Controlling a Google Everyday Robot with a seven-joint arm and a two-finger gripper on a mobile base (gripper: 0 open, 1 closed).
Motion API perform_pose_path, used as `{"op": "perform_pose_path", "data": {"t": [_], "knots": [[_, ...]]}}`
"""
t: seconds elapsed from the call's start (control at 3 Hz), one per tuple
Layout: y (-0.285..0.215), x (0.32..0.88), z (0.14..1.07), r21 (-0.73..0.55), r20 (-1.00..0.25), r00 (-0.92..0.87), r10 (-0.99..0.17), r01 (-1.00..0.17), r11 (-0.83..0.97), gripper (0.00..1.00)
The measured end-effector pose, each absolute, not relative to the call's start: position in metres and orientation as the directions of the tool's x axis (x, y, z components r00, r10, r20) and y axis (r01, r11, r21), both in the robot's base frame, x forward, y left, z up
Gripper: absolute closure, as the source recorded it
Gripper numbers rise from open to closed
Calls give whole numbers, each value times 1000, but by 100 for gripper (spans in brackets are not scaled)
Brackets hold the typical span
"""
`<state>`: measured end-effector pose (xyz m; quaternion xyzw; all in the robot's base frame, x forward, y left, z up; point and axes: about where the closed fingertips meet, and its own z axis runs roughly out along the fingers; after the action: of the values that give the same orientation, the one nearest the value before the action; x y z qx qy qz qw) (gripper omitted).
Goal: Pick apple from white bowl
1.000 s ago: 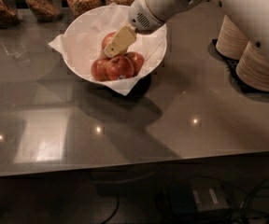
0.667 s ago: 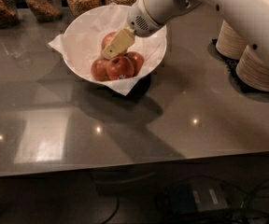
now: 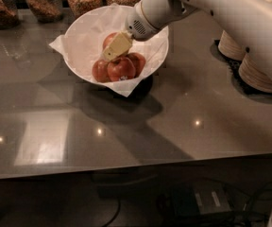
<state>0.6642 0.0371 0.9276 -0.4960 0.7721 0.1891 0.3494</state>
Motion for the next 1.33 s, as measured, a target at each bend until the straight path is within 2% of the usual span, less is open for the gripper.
{"op": "perform_pose_path", "data": {"t": [0.33, 1.0, 1.33], "knots": [[41, 667, 922, -51, -725, -273, -632, -895, 444, 46], [49, 659, 933, -83, -720, -235, -654, -906, 416, 93], [52, 646, 960, -140, -717, -159, -678, -921, 364, 100]]}}
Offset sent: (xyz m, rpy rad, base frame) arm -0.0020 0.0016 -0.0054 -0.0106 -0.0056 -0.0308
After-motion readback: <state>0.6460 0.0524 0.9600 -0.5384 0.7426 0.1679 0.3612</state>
